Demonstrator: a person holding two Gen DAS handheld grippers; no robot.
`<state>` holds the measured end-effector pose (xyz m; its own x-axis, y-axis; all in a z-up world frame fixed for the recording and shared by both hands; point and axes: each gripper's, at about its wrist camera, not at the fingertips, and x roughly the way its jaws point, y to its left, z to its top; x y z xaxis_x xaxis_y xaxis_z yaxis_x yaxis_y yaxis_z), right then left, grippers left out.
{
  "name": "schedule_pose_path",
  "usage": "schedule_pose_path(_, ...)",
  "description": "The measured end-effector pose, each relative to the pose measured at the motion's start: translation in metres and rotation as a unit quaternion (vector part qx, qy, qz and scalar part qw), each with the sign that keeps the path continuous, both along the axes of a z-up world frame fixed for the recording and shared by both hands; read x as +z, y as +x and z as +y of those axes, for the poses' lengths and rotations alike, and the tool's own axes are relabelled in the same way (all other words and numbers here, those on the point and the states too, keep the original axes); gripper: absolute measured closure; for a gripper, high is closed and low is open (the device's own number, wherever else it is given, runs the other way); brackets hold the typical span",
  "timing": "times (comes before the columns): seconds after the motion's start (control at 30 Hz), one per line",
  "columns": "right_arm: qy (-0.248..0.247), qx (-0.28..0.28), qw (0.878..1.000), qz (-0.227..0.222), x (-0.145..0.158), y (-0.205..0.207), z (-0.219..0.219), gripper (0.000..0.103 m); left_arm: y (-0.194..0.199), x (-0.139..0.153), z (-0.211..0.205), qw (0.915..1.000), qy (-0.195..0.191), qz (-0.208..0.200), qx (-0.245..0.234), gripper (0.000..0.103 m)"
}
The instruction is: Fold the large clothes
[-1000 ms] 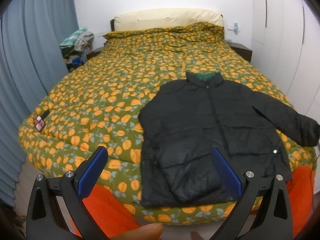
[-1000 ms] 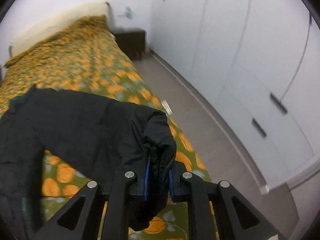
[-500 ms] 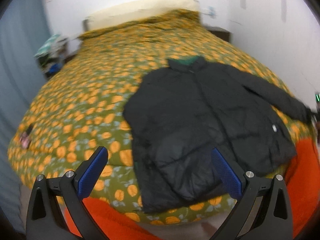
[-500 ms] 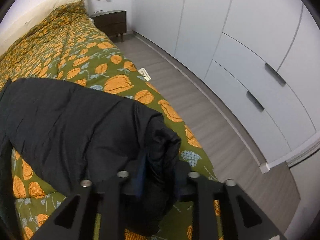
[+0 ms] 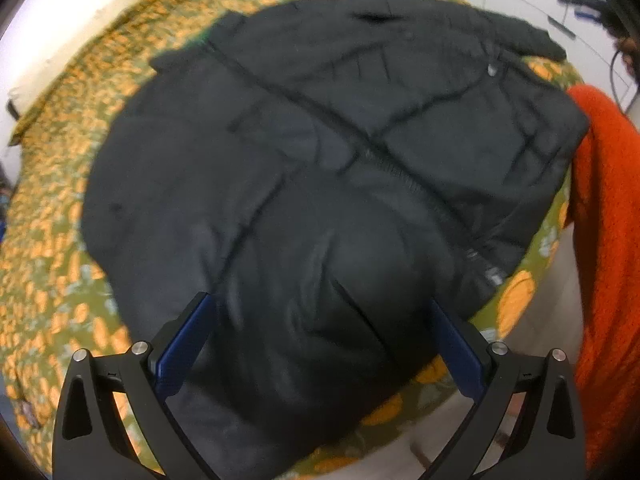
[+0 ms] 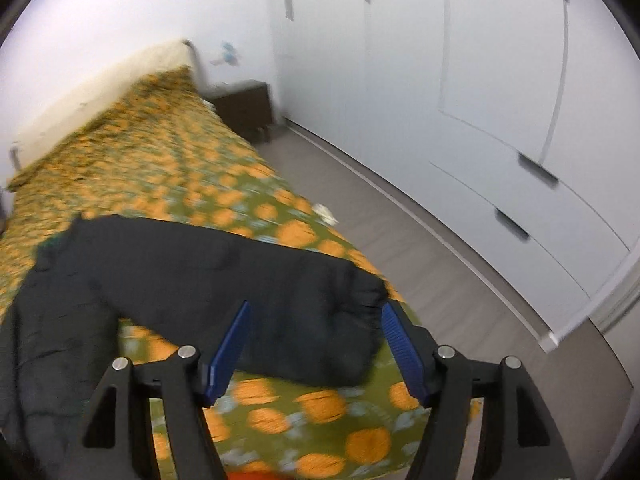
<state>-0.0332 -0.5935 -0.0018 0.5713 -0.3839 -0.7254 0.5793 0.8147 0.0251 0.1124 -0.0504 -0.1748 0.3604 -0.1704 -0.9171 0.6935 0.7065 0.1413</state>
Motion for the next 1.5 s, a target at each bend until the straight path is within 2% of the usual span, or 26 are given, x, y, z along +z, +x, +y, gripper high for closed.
schedule_pose_path(0.03,-0.004,0.017,1.000,-0.008,0.009,-0.001,0.014,0.033,0.000,-0.004,-0.002,1.0000,0.001,-0.001,-0.005,0.002)
schedule_pose_path(0.1,-0.014,0.053,0.998,-0.018,0.023,0.000,0.044,0.033,-0.001,-0.006,-0.004,0.9998,0.001,-0.004,-0.018,0.020)
schedule_pose_path(0.17,-0.023,0.088,0.996,-0.023,0.031,0.003,0.072,0.033,0.000,0.000,-0.003,0.9999,-0.002,-0.012,-0.012,0.060)
schedule_pose_path(0.23,-0.032,0.123,0.992,-0.024,0.035,0.008,0.100,0.033,0.003,0.013,0.008,0.9996,-0.018,-0.021,0.011,0.076)
schedule_pose_path(0.27,-0.036,0.146,0.988,-0.025,0.037,0.011,0.118,0.033,0.005,0.021,0.017,0.9989,-0.033,-0.022,0.024,0.080)
schedule_pose_path(0.37,-0.042,0.204,0.978,-0.028,0.042,0.019,0.164,0.033,0.005,0.062,0.047,0.9926,-0.083,-0.047,0.076,0.081)
schedule_pose_path(0.47,-0.038,0.257,0.965,-0.035,0.046,0.023,0.206,0.033,0.010,0.107,0.094,0.9786,-0.119,-0.089,0.142,0.081)
schedule_pose_path(0.6,-0.040,0.308,0.950,-0.038,0.052,0.023,0.248,0.033,0.027,0.149,0.169,0.9498,-0.142,-0.139,0.242,0.080)
schedule_pose_path(0.7,-0.048,0.329,0.942,-0.040,0.056,0.022,0.270,0.033,0.040,0.162,0.238,0.9181,-0.141,-0.166,0.331,0.080)
schedule_pose_path(0.8,-0.049,0.341,0.938,-0.037,0.055,0.021,0.284,0.033,0.050,0.157,0.291,0.8904,-0.136,-0.174,0.398,0.080)
schedule_pose_path(0.83,-0.047,0.343,0.938,-0.035,0.055,0.021,0.287,0.033,0.056,0.150,0.316,0.8777,-0.136,-0.169,0.427,0.080)
schedule_pose_path(0.93,-0.040,0.348,0.936,-0.031,0.055,0.020,0.294,0.033,0.069,0.124,0.353,0.8564,-0.137,-0.147,0.475,0.080)
schedule_pose_path(0.97,-0.039,0.349,0.936,-0.029,0.055,0.020,0.296,0.033,0.074,0.113,0.363,0.8516,-0.133,-0.138,0.488,0.080)
schedule_pose_path(1.03,-0.038,0.352,0.935,-0.024,0.054,0.021,0.297,0.033,0.081,0.096,0.375,0.8473,-0.121,-0.127,0.501,0.080)
schedule_pose_path(1.1,-0.038,0.353,0.935,-0.019,0.053,0.019,0.298,0.033,0.091,0.088,0.381,0.8438,-0.113,-0.120,0.511,0.079)
schedule_pose_path(1.17,-0.037,0.353,0.935,-0.014,0.053,0.018,0.300,0.033,0.095,0.078,0.387,0.8358,-0.110,-0.115,0.526,0.076)
schedule_pose_path(1.2,-0.036,0.353,0.935,-0.013,0.052,0.018,0.299,0.033,0.097,0.075,0.390,0.8310,-0.107,-0.114,0.534,0.072)
schedule_pose_path(1.27,-0.033,0.352,0.935,-0.010,0.052,0.018,0.299,0.033,0.098,0.073,0.397,0.8174,-0.094,-0.118,0.556,0.057)
schedule_pose_path(1.33,-0.029,0.350,0.936,-0.008,0.052,0.016,0.297,0.033,0.096,0.077,0.405,0.8049,-0.088,-0.124,0.574,0.049)
schedule_pose_path(1.4,-0.024,0.343,0.939,-0.004,0.051,0.015,0.290,0.033,0.087,0.083,0.411,0.7920,-0.081,-0.134,0.590,0.048)
schedule_pose_path(1.5,-0.014,0.330,0.944,0.006,0.046,0.016,0.275,0.033,0.076,0.088,0.415,0.7906,-0.082,-0.138,0.591,0.047)
